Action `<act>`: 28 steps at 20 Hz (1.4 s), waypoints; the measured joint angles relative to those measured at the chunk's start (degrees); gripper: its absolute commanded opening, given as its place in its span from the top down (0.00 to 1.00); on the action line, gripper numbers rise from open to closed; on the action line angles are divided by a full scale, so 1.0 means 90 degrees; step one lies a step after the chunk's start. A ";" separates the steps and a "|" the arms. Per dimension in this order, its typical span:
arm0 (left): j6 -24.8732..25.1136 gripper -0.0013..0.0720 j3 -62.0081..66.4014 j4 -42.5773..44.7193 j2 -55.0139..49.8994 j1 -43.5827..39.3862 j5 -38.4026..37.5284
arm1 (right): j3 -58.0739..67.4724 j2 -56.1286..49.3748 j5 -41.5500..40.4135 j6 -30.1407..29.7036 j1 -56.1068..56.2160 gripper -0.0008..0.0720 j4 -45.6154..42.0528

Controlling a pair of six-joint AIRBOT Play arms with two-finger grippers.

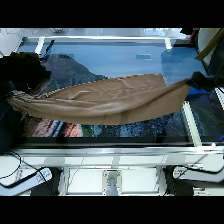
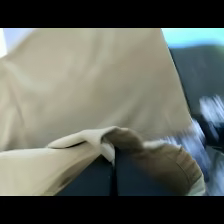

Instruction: Fold the clothes and pants, and hang the long-sleeved shirts on hangers.

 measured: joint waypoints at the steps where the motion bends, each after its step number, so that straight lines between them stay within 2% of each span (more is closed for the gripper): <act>1: -0.0131 0.96 0.0270 0.0328 -0.0347 -0.0092 -0.0233 | 0.0430 -0.0452 -0.0095 0.0172 0.0158 0.97 -0.0002; 7: -0.0816 0.96 0.1321 0.1343 -0.1761 -0.0291 -0.0862 | 0.2574 -0.2715 -0.0646 0.1455 0.0585 0.97 -0.0180; 11: -0.1251 0.95 0.1829 0.1491 -0.2458 -0.0367 -0.0818 | 0.3113 -0.3446 -0.1239 0.1834 0.0678 0.96 -0.0240; 12: -0.1321 0.75 0.1894 0.1430 -0.2594 -0.0398 -0.0716 | 0.3174 -0.3570 -0.1440 0.1865 0.0721 0.92 -0.0221; 13: -0.1382 0.28 0.1938 0.1372 -0.2701 -0.0430 -0.0607 | 0.3211 -0.3660 -0.1617 0.1892 0.0763 0.59 -0.0214; 14: -0.1433 0.07 0.1974 0.1316 -0.2790 -0.0466 -0.0466 | 0.3240 -0.3730 -0.1841 0.1894 0.0809 0.46 -0.0214; 18: -0.1821 0.07 0.2033 0.1129 -0.2922 -0.0508 -0.0209 | 0.3339 -0.3847 -0.2212 0.1851 0.0911 0.46 -0.0175; 21: -0.2062 0.07 0.2050 0.1095 -0.2769 -0.0423 -0.0143 | 0.3417 -0.3691 -0.1877 0.1814 0.0644 0.47 -0.0321; 25: -0.2176 0.07 0.2057 0.1073 -0.2242 -0.0362 -0.0136 | 0.3434 -0.3349 -0.0549 0.1620 0.0066 0.46 -0.0850; 28: -0.2205 0.07 0.2057 0.1054 -0.1724 -0.0423 -0.0136 | 0.3354 -0.3415 0.0619 0.1345 -0.0355 0.46 -0.0597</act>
